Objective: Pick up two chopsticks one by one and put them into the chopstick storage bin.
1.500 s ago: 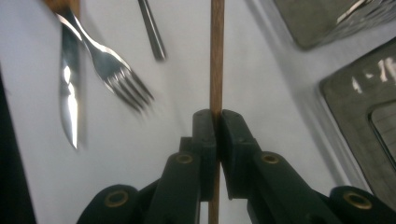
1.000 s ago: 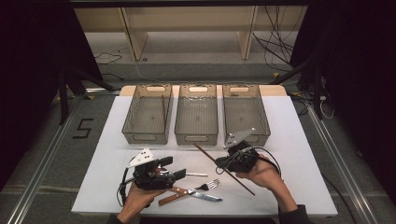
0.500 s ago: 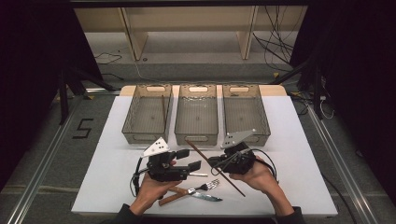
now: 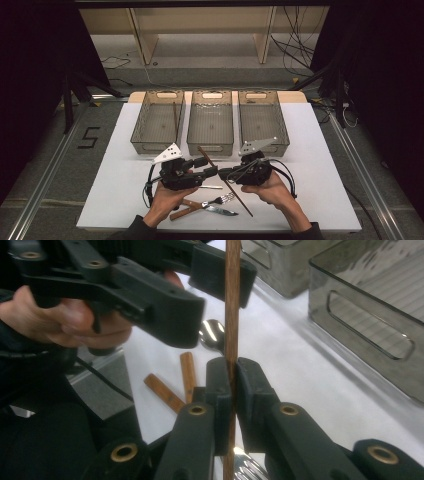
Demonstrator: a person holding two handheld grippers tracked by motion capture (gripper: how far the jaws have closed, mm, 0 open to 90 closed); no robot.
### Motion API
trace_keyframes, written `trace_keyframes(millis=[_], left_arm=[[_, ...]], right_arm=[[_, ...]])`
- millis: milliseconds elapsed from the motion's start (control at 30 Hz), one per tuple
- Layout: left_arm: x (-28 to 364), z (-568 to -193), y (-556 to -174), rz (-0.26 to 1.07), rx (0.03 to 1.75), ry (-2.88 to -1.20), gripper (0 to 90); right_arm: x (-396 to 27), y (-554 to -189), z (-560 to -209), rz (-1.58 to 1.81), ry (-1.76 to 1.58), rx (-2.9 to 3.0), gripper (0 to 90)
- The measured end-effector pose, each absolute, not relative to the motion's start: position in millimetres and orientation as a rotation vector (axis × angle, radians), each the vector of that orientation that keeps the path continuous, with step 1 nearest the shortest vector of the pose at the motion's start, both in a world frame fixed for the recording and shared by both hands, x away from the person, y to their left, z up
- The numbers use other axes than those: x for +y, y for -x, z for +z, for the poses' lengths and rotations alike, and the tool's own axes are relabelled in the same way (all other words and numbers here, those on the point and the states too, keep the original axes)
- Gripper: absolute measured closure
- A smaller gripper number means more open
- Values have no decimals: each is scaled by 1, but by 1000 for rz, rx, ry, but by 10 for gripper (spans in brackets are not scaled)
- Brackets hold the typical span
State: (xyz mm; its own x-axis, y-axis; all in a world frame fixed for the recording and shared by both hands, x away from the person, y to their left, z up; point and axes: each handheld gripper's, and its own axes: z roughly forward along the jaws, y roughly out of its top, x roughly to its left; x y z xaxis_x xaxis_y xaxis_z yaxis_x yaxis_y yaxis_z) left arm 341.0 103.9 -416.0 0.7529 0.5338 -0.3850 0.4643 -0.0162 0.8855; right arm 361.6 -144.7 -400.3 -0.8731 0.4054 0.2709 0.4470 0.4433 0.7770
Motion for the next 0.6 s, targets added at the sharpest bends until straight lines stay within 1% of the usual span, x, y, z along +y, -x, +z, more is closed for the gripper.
trace_keyframes(millis=[233,600], left_arm=[[103,-418,-344,15,817,-1626,543],[103,-417,-344,-18,793,-1621,666]], right_arm=[[-144,-360,-400,-1492,771,-2576,852],[-143,-359,-401,-1508,769,-2572,852]])
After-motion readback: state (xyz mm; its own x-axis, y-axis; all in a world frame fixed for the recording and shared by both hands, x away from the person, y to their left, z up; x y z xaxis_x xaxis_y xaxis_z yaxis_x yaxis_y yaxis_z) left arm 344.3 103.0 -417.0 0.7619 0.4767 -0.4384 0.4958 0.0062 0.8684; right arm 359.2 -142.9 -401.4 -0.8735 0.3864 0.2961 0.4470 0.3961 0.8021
